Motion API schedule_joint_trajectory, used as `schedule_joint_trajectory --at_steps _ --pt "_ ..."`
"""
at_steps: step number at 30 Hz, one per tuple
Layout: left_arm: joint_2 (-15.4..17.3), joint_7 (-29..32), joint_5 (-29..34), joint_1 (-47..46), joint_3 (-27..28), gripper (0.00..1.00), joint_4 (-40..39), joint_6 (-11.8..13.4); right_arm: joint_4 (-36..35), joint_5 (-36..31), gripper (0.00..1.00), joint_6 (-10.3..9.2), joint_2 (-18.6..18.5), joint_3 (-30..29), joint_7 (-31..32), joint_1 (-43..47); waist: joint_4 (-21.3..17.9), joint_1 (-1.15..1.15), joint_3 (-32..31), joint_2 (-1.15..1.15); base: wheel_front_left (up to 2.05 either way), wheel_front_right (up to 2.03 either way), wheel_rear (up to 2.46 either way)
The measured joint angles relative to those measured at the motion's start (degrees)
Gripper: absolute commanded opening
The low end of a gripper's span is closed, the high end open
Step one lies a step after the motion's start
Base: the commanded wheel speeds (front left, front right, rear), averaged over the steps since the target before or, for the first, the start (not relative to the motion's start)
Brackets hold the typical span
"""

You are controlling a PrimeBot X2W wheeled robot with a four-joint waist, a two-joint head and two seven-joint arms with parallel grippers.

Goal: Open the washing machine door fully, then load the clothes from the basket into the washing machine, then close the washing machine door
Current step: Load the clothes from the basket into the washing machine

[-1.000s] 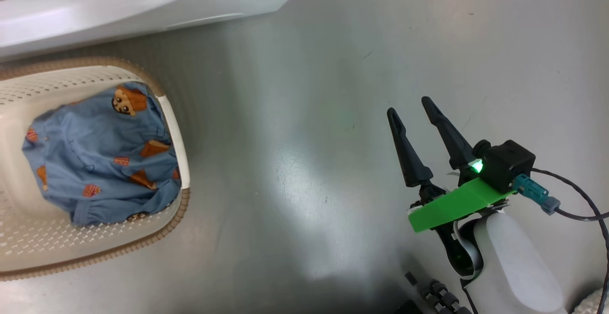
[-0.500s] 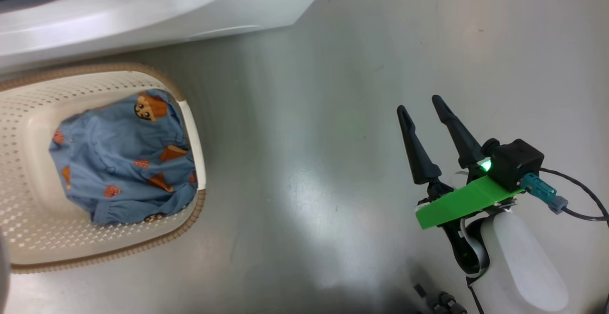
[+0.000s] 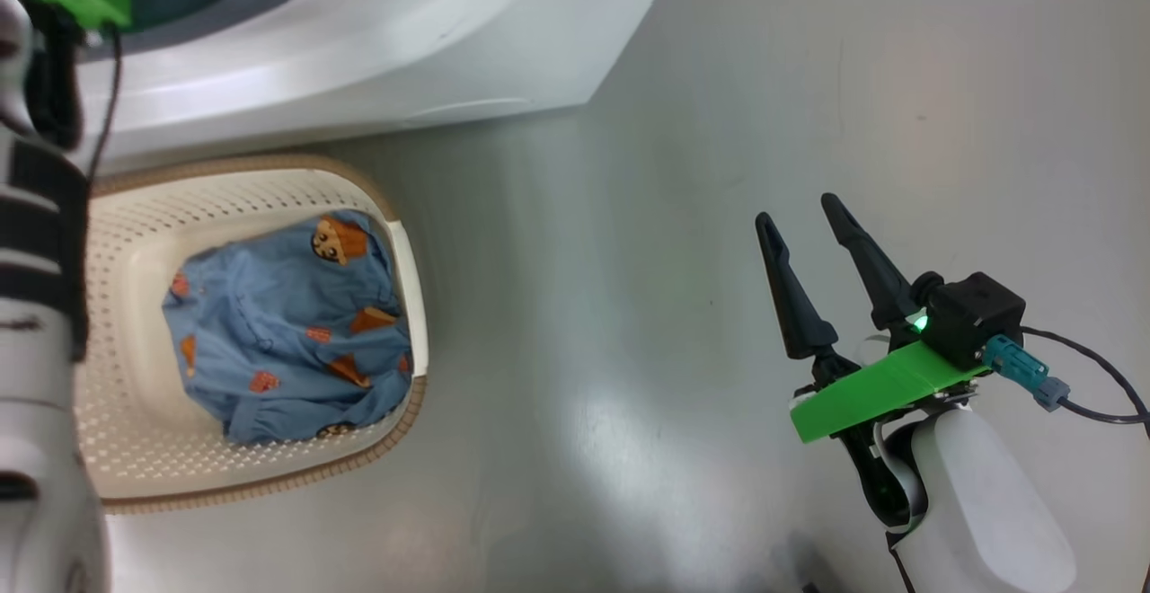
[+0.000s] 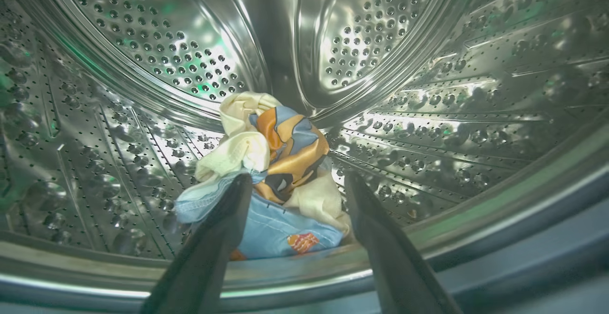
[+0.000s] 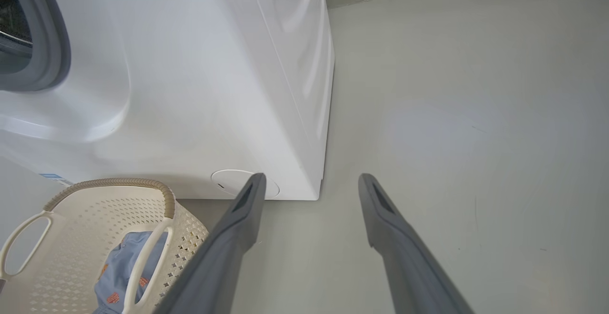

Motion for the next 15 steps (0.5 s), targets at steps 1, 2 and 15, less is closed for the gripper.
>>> schedule_joint_trajectory --at_steps 1,2,15 --pt "-0.19 -0.31 -0.05 1.06 0.02 1.0 -0.69 0.01 0.15 0.0 1.0 0.0 0.0 -0.01 0.01 0.05 0.11 0.0 -0.5 0.0 0.0 0.0 0.0" --pt "-0.37 -0.33 -0.08 2.23 0.02 1.0 -1.47 0.01 0.27 -0.01 1.0 0.0 -0.01 -0.03 0.0 0.14 0.23 0.0 -1.02 0.0 0.0 0.0 0.0" --pt "-0.89 -0.78 0.19 21.86 1.26 1.0 -21.05 1.71 1.03 -0.03 1.0 0.0 -0.02 -1.27 0.0 2.87 1.08 0.0 -7.85 0.0 0.0 0.0 0.0"
